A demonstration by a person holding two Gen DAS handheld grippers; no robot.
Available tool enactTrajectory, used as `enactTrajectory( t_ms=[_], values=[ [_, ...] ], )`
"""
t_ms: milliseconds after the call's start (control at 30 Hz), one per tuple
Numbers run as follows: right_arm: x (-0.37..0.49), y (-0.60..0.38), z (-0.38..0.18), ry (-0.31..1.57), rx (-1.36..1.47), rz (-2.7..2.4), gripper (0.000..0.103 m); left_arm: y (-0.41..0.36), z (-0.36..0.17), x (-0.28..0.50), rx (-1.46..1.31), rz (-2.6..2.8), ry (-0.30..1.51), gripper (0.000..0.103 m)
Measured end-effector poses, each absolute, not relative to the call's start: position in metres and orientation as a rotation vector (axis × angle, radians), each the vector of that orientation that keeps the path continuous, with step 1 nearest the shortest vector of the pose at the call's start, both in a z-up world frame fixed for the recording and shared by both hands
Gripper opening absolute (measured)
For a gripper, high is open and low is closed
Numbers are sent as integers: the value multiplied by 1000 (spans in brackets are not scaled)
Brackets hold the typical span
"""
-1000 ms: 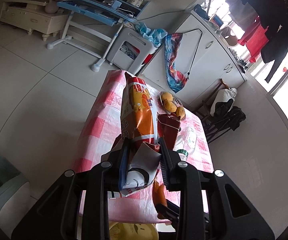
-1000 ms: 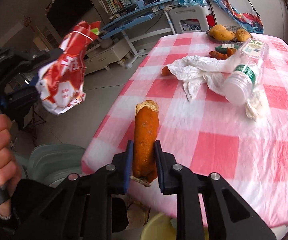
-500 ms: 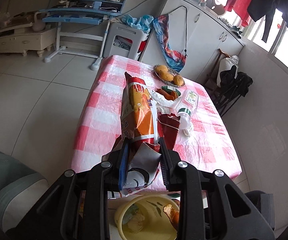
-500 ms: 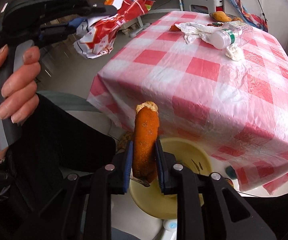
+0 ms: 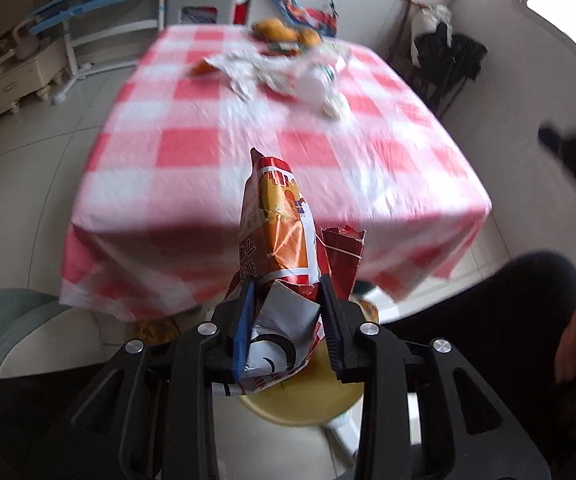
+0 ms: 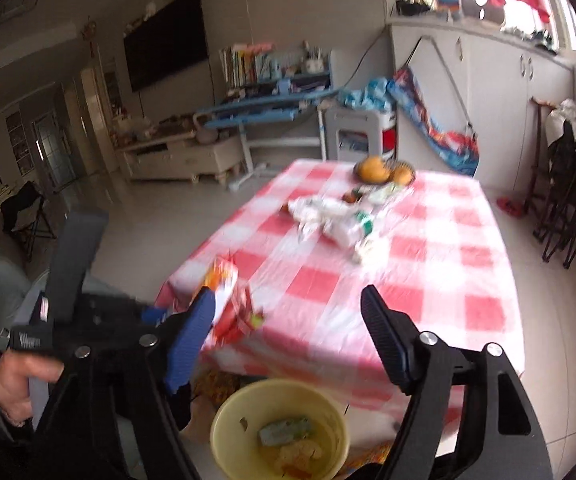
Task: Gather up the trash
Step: 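Lower the snack bag into the yellow bucket and open the left tool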
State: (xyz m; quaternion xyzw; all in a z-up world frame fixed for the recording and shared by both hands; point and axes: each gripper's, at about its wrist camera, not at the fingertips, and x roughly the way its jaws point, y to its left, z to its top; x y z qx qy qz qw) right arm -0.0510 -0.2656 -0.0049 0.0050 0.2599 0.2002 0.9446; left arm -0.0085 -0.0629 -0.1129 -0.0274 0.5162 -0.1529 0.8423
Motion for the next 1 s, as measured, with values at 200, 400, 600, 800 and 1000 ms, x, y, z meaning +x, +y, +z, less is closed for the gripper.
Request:
enactTrajectory(
  t_ms=[200, 400, 600, 800, 1000],
  values=[
    [-48, -257, -8, 470, -6, 369, 83, -89, -129, -25, 145, -312, 1140, 53],
    [-55, -248, -8, 449, -87, 356, 88, -62, -104, -18, 31, -227, 1023, 71],
    [-54, -240, -12, 457, -137, 331, 90, -31, -97, -6, -114, -129, 984, 77],
    [-55, -229, -18, 464, -199, 323, 91, -22, -98, -1, -165, -110, 980, 77],
    [-56, -227, -18, 465, -204, 323, 91, -28, -95, -3, -129, -104, 955, 77]
  ],
)
